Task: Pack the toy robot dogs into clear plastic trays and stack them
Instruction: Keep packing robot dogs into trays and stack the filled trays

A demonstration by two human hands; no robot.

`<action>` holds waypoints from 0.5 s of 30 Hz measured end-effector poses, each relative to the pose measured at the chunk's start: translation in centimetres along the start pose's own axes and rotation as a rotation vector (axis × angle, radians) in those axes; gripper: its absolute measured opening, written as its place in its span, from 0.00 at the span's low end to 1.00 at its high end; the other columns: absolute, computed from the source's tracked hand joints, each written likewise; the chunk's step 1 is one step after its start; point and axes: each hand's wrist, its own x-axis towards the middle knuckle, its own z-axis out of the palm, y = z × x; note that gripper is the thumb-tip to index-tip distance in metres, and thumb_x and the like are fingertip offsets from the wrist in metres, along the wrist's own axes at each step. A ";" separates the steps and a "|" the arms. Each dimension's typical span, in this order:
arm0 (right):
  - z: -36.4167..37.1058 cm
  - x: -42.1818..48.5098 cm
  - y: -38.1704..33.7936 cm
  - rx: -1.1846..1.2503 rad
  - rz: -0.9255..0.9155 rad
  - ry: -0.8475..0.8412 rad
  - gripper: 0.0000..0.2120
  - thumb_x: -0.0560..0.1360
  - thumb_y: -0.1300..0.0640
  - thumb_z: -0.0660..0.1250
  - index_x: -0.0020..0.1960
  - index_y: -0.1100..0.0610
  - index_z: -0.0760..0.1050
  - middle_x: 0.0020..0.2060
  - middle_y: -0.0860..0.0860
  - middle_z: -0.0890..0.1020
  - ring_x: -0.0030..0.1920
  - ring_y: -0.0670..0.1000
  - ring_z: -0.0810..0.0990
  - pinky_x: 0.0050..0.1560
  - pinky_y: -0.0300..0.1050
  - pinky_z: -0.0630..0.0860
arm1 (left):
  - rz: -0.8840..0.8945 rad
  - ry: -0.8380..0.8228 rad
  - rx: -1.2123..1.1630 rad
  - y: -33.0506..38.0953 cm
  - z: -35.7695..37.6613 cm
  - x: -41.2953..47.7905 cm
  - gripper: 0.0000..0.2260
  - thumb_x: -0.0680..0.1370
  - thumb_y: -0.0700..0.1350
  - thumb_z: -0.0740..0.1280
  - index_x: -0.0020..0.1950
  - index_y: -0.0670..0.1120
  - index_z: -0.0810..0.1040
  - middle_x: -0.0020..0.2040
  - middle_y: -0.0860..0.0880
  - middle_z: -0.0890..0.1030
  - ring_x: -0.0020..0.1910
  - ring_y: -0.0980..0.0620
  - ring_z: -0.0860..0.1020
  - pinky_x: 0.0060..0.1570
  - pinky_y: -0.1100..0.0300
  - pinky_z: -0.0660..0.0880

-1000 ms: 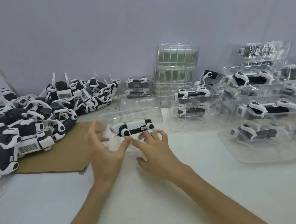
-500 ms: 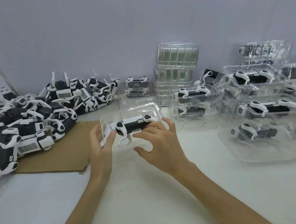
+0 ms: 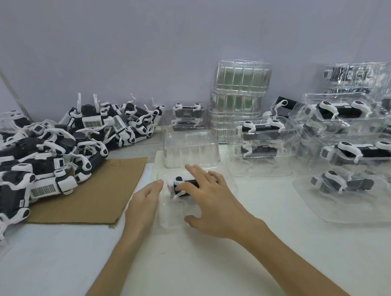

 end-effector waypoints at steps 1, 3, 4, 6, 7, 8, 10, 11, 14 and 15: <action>0.0 0.0 0.1 -0.027 -0.011 -0.045 0.26 0.74 0.47 0.69 0.70 0.47 0.68 0.74 0.53 0.64 0.74 0.54 0.62 0.73 0.52 0.55 | -0.007 0.000 0.008 0.0 0.0 0.0 0.21 0.75 0.64 0.59 0.50 0.52 0.85 0.50 0.50 0.86 0.56 0.46 0.81 0.65 0.45 0.71; -0.2 0.0 0.4 -0.032 -0.034 -0.047 0.20 0.77 0.50 0.66 0.68 0.47 0.70 0.63 0.48 0.72 0.65 0.52 0.70 0.65 0.49 0.63 | -0.008 0.007 -0.030 0.0 0.1 0.0 0.19 0.78 0.62 0.58 0.46 0.53 0.85 0.47 0.53 0.86 0.51 0.50 0.82 0.60 0.49 0.73; -0.5 0.0 0.6 0.001 -0.037 -0.030 0.17 0.78 0.53 0.66 0.67 0.47 0.72 0.59 0.47 0.75 0.61 0.51 0.72 0.62 0.49 0.65 | -0.010 0.034 -0.089 0.1 0.2 0.1 0.17 0.81 0.59 0.58 0.47 0.55 0.85 0.48 0.53 0.86 0.49 0.51 0.83 0.56 0.53 0.73; -1.0 0.1 1.0 0.070 -0.043 0.010 0.14 0.79 0.57 0.64 0.64 0.48 0.76 0.56 0.46 0.78 0.60 0.50 0.74 0.60 0.49 0.68 | -0.017 0.127 -0.202 0.3 0.4 0.2 0.15 0.84 0.53 0.57 0.52 0.53 0.83 0.53 0.51 0.85 0.48 0.50 0.82 0.48 0.58 0.72; -1.3 0.0 1.2 0.088 -0.044 0.034 0.14 0.79 0.57 0.64 0.63 0.48 0.77 0.56 0.46 0.80 0.60 0.50 0.75 0.60 0.49 0.69 | -0.016 0.175 -0.235 0.3 0.4 0.2 0.14 0.84 0.51 0.56 0.54 0.52 0.82 0.54 0.51 0.84 0.49 0.49 0.82 0.46 0.59 0.71; -1.6 0.0 1.4 0.106 -0.041 0.063 0.13 0.80 0.58 0.65 0.63 0.48 0.77 0.56 0.45 0.81 0.60 0.49 0.76 0.58 0.47 0.70 | -0.016 0.218 -0.260 0.4 0.3 0.2 0.14 0.83 0.50 0.57 0.54 0.52 0.82 0.54 0.51 0.84 0.49 0.49 0.82 0.46 0.60 0.69; -2.3 -0.1 1.8 0.162 -0.016 0.119 0.13 0.80 0.57 0.66 0.63 0.48 0.77 0.56 0.42 0.82 0.56 0.47 0.78 0.51 0.42 0.71 | -0.011 0.286 -0.312 0.4 -0.1 0.3 0.13 0.82 0.47 0.57 0.53 0.51 0.82 0.53 0.52 0.83 0.48 0.51 0.82 0.47 0.60 0.69; -2.7 -0.1 2.0 0.189 0.001 0.143 0.14 0.80 0.57 0.67 0.64 0.48 0.77 0.58 0.41 0.82 0.54 0.47 0.79 0.49 0.41 0.70 | -0.009 0.310 -0.331 0.5 -0.3 0.4 0.14 0.82 0.46 0.56 0.52 0.51 0.82 0.54 0.52 0.83 0.48 0.51 0.82 0.47 0.60 0.70; -4.2 0.2 2.6 0.209 0.008 0.248 0.15 0.79 0.58 0.68 0.65 0.49 0.77 0.61 0.43 0.82 0.55 0.47 0.78 0.51 0.41 0.69 | -0.005 0.348 -0.330 0.3 -0.8 0.7 0.14 0.82 0.45 0.55 0.53 0.50 0.81 0.53 0.54 0.82 0.48 0.51 0.83 0.43 0.59 0.69; -4.9 0.5 2.8 0.188 0.000 0.294 0.15 0.78 0.59 0.69 0.64 0.50 0.78 0.61 0.44 0.82 0.56 0.48 0.78 0.53 0.41 0.68 | -0.007 0.348 -0.330 0.2 -0.8 0.7 0.14 0.82 0.45 0.55 0.52 0.51 0.81 0.53 0.54 0.82 0.47 0.51 0.83 0.43 0.59 0.69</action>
